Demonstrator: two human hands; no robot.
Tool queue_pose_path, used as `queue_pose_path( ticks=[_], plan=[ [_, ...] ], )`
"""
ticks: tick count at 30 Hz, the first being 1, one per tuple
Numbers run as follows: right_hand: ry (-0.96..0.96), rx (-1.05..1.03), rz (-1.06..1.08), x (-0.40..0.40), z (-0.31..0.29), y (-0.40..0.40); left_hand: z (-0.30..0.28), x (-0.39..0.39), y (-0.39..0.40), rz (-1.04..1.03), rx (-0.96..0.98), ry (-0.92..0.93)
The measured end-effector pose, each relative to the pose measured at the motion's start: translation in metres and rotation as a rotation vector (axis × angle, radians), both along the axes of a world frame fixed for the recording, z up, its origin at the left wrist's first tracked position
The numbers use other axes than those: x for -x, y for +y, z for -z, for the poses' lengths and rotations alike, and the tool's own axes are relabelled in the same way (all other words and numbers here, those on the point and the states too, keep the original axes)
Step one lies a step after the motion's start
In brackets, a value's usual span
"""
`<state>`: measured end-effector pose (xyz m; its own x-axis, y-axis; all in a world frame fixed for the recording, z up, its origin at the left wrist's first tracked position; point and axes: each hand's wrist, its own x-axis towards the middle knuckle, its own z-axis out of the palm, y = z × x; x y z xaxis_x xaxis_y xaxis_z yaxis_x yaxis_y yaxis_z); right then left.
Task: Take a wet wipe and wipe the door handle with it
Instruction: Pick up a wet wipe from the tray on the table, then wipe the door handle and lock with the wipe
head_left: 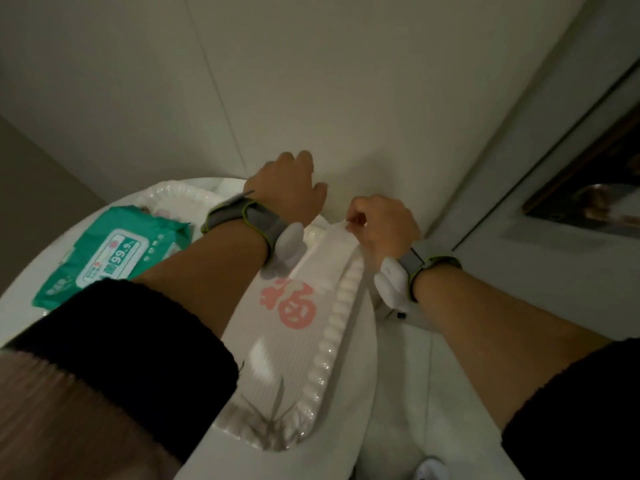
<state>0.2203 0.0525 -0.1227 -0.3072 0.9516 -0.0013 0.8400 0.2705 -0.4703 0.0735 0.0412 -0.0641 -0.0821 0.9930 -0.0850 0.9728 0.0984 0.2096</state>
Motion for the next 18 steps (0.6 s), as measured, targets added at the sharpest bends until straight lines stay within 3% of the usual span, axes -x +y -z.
queue_pose_path(
  ticks=[9, 18],
  plan=[
    [0.066, -0.150, 0.193, -0.106, -0.052, -0.030, -0.045, -0.104, 0.006, 0.214, -0.152, -0.055],
    [0.050, -0.203, 0.561, -0.217, -0.100, -0.075, -0.103, -0.210, -0.012, 0.449, -0.308, -0.063]
  ],
)
